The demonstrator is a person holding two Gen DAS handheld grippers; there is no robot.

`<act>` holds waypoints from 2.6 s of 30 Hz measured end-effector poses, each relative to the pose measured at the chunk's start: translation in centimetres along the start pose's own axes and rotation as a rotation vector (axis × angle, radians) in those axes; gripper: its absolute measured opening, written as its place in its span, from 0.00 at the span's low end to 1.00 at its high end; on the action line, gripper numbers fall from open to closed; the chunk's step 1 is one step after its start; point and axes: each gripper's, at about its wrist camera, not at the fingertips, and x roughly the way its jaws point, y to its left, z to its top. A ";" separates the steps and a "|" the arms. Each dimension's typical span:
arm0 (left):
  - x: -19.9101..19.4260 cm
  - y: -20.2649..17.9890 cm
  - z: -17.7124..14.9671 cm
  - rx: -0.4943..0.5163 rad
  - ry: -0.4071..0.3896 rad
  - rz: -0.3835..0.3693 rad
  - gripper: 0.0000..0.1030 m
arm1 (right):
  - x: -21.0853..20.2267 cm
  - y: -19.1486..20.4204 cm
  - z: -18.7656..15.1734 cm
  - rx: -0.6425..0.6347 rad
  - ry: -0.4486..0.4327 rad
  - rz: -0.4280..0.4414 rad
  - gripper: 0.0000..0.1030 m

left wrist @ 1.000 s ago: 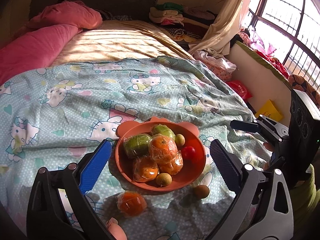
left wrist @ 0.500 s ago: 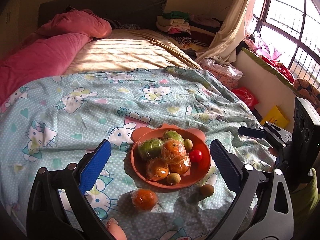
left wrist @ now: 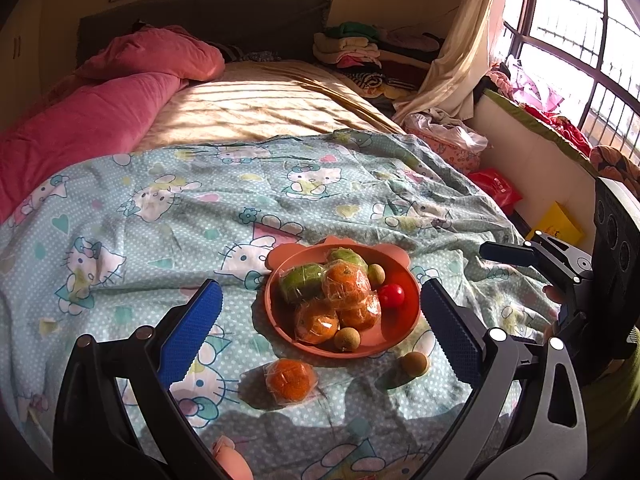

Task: Organize fruits
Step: 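Move both open tools toward the wrapped orange and brown fruit on the sheet, then grasp the wrapped orange with the left tool while the right tool grasps the brown fruit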

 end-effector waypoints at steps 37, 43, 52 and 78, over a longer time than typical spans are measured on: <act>0.7 0.8 -6.0 -0.021 0.106 0.040 0.90 | 0.4 2.8 -2.5 -0.030 0.048 0.018 0.90; 0.8 1.4 -6.3 -0.036 0.117 0.049 0.90 | 0.9 3.1 -3.0 -0.030 0.067 0.019 0.90; 1.7 1.7 -6.8 -0.036 0.142 0.054 0.90 | 2.4 3.5 -4.0 -0.034 0.110 0.001 0.90; 4.4 2.7 -7.8 -0.063 0.181 0.073 0.90 | 5.7 2.5 -5.8 0.021 0.191 0.069 0.27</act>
